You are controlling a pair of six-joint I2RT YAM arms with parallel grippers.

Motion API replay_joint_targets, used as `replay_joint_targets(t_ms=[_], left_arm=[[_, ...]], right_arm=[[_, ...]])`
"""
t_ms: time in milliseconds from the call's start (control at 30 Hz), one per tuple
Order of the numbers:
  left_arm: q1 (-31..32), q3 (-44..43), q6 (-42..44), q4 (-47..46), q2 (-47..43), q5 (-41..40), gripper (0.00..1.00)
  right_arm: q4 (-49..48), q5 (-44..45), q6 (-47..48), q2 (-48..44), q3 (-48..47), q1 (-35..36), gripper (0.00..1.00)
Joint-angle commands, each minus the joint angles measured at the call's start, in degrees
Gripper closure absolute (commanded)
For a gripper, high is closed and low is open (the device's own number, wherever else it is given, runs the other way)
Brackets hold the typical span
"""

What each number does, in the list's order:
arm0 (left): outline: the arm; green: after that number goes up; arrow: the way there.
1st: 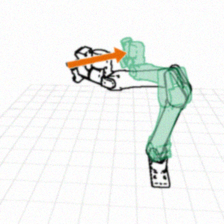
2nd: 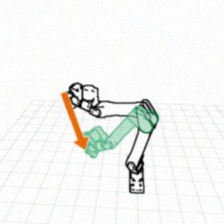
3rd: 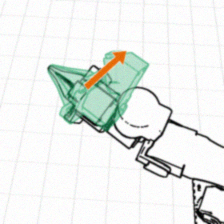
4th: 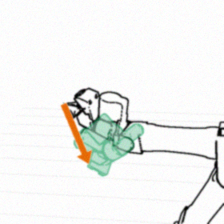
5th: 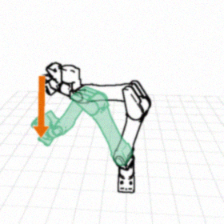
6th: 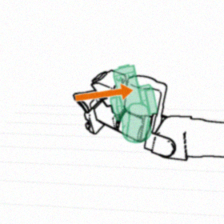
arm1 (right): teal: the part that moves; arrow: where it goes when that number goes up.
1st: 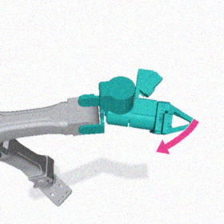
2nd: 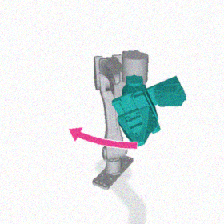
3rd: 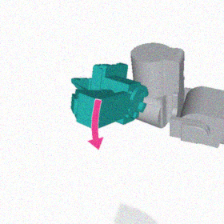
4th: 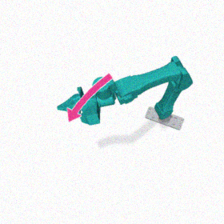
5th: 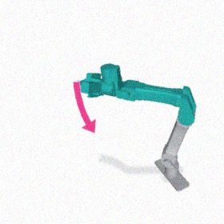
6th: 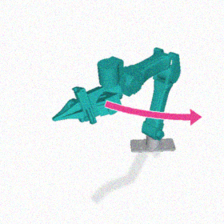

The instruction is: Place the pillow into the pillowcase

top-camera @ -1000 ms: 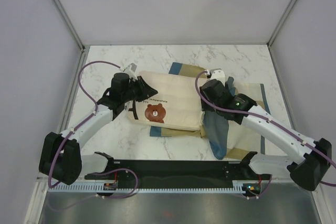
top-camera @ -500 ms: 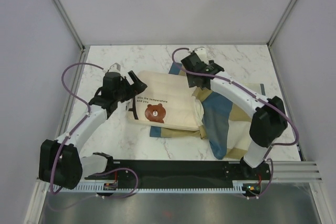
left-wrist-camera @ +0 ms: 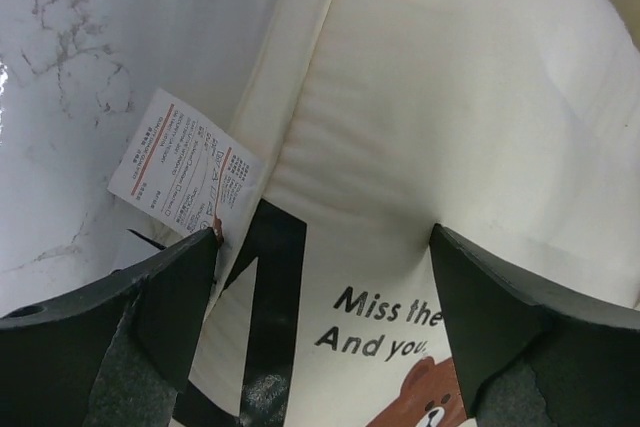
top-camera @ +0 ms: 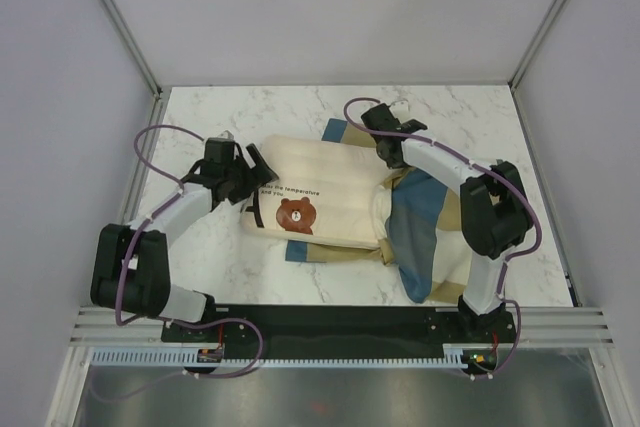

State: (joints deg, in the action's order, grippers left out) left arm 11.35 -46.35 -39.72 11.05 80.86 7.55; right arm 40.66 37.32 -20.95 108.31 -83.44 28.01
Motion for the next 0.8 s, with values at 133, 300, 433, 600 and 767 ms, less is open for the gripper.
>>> replay_joint_targets(t_ms=[133, 300, 433, 600, 767], left_arm=[[0.2, -2.3, 0.5, -2.9, 5.2, 13.0, 0.27], [3.8, -2.3, 1.7, -8.0, 3.7, 18.6, 0.46], [5.2, -0.8, 2.3, -10.8, -2.3, 17.4, 0.47], [6.2, 1.8, 2.8, -15.9, -8.8, 15.4, 0.46], [6.4, 2.2, 2.9, -15.0, -11.2, 11.4, 0.45]], right_arm=[[-4.6, -6.2, 6.2, 3.4, -10.0, 5.4, 1.0], [-5.2, -13.0, 8.7, 4.5, -18.2, 12.5, 1.0], [-5.2, -19.3, 8.5, 3.1, -22.2, 16.1, 1.0], [-5.1, -15.3, 8.1, 1.1, -21.9, 15.8, 0.94], [-0.6, -9.1, 9.3, -1.8, -18.2, 13.9, 0.41]])
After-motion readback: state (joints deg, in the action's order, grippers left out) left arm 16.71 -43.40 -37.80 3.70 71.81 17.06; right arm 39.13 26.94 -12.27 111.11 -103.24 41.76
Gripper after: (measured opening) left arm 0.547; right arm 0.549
